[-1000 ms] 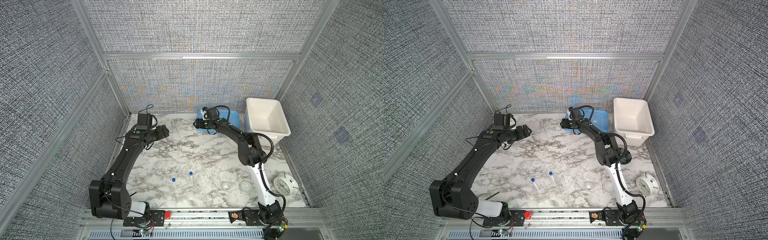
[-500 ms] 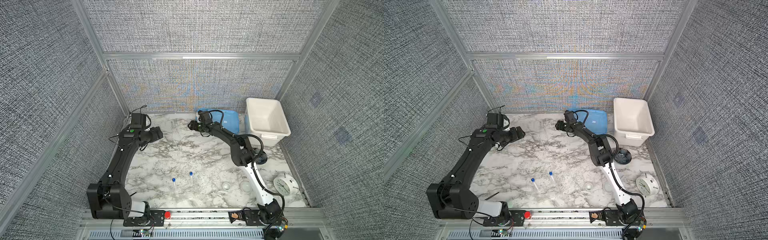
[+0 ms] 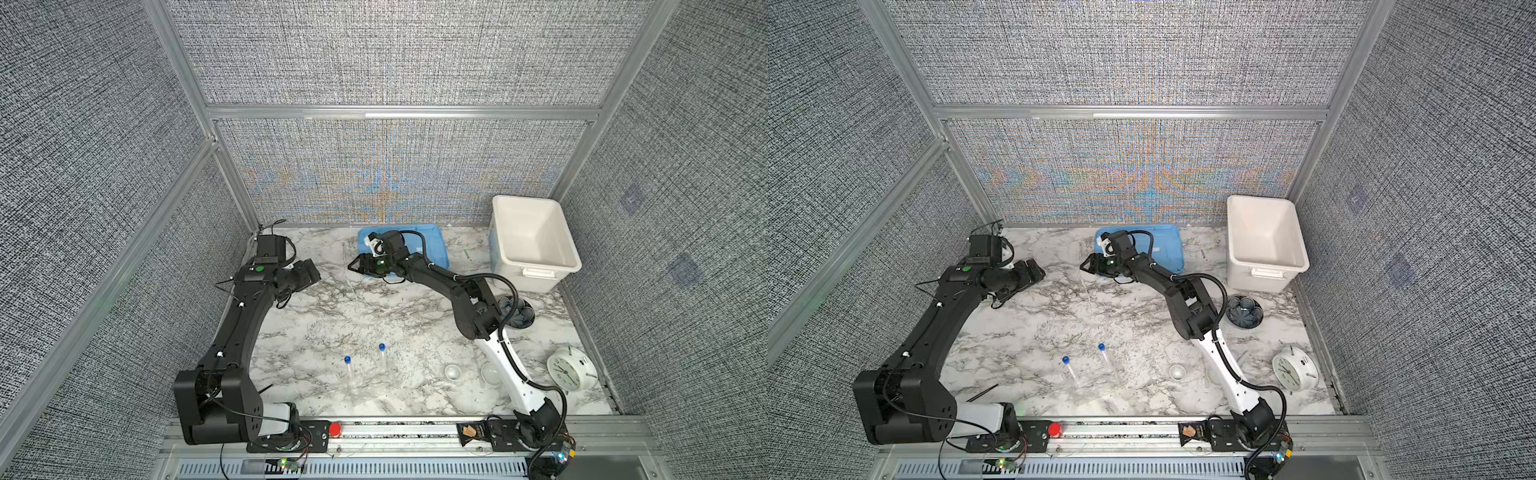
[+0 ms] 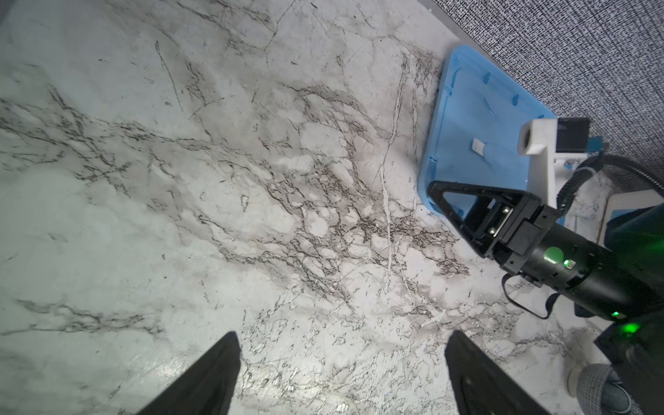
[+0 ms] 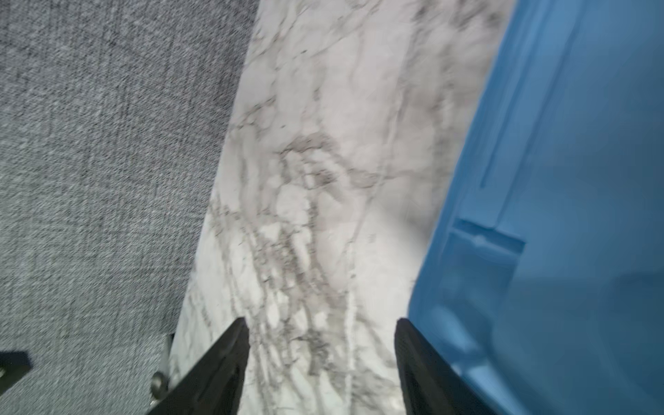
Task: Organize the chemistry lab equipment
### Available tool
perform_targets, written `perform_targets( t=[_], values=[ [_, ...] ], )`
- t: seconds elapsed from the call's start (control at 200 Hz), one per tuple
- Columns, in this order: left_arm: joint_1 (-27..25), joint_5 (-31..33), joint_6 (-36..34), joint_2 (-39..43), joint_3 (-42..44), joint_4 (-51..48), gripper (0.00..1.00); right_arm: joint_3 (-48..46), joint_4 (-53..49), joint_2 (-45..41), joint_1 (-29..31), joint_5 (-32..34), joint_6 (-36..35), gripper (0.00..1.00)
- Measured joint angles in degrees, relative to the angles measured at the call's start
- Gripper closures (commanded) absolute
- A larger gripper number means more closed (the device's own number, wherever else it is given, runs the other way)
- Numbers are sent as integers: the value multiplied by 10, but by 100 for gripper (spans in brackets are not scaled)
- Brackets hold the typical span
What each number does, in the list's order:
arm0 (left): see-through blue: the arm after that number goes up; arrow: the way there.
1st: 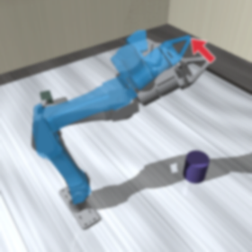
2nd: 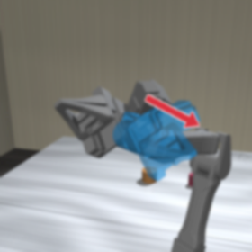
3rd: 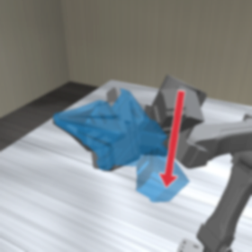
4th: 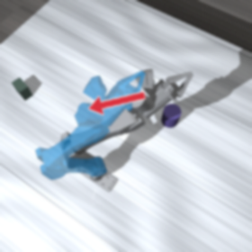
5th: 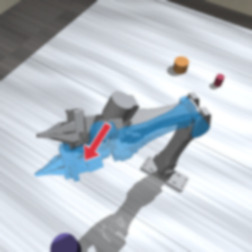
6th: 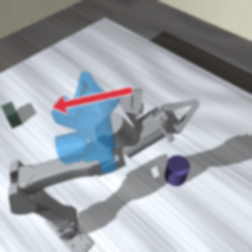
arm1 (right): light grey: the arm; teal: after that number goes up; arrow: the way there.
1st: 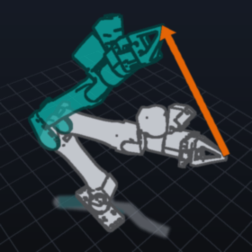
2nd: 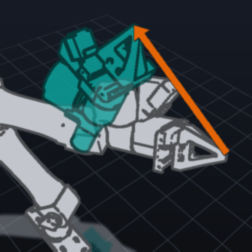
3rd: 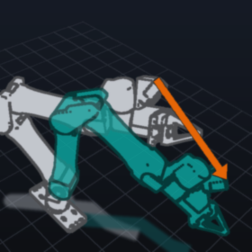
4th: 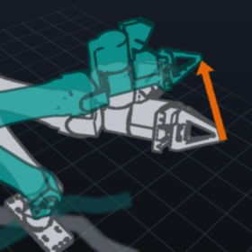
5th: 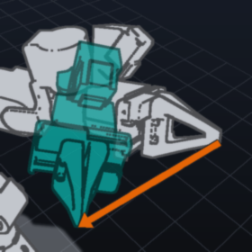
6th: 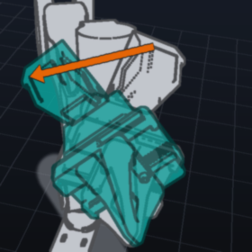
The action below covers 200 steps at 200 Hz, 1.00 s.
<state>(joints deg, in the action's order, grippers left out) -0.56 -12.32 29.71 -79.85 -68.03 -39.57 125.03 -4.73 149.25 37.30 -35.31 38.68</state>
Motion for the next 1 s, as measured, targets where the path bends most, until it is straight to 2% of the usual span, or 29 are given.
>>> perform_targets(
  t=[0.185, 0.355, 0.465, 0.59, 0.72, 0.79, 1.0],
  values=[
    [4, -23, 20, -16, 18, 29, 10, -29, -2, -39, 32, -71, -3, 33],
    [7, -59, 14, -58, 15, 51, 11, -94, -33, -130, 17, -65, -37, 33],
    [5, -82, -12, -109, -26, 60, 14, -157, -56, -223, -16, -30, -58, 32],
    [-16, -78, -35, -167, -89, 64, 16, -232, -83, -338, -69, 19, -84, 32],
    [-54, -49, -56, -241, -164, 59, 25, -309, -107, -454, -139, 83, -115, 31],
    [-71, -30, -65, -274, -194, 53, 26, -339, -123, -507, -182, 126, -132, 30],
    [-109, 32, -105, -371, -266, 44, 31, -362, -196, -588, -281, 215, -182, 28]
  ],
)
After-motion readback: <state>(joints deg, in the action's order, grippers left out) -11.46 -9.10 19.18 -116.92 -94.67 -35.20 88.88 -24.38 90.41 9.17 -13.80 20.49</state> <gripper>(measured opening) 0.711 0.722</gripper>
